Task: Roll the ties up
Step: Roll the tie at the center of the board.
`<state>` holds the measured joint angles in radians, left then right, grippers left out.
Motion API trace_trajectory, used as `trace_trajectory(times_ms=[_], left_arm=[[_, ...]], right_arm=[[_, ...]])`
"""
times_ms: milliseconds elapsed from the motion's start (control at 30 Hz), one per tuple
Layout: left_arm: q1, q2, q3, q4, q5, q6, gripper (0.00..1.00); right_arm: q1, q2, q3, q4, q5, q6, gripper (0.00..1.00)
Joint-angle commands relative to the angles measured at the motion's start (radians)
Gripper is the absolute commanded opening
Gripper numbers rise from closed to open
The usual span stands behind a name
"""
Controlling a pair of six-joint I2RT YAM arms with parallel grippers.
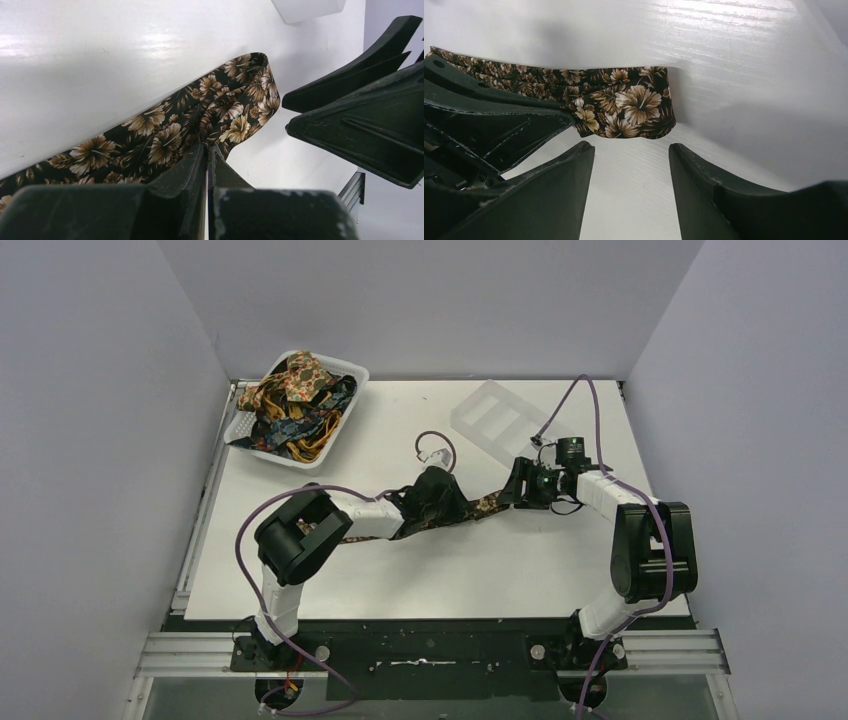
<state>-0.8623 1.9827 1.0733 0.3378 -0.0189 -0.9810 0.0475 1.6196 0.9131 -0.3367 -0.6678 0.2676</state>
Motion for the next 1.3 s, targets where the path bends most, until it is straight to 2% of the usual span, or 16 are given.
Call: trace_trajectory(times_ms=[0,267,533,733,1267], left_arm=[[-0.004,-0.024,0.056,-0.016,-0.003,0.062,0.0],[0.026,-0.026,0.036,-0.003,0.019,0.113,0.0],[0.079,0.001,0.076,-0.025,0.152,0.18,0.0],[0.081,0.005,0.057,-0.024,0.179,0.185,0.0],[0.075,0.006,0.075,-0.126,0.135,0.247,0.03]], right_arm=[[0.005,-0.001,0.036,0.008,-0.019,-0.019,0.57],[0.005,-0.003,0.033,0.012,-0.025,-0.013,0.58],[0.007,0.002,0.029,0.019,-0.031,-0.007,0.58],[0.007,0.012,0.042,0.013,-0.026,-0.013,0.6],[0.048,0.127,0.116,0.014,0.029,-0.053,0.57]])
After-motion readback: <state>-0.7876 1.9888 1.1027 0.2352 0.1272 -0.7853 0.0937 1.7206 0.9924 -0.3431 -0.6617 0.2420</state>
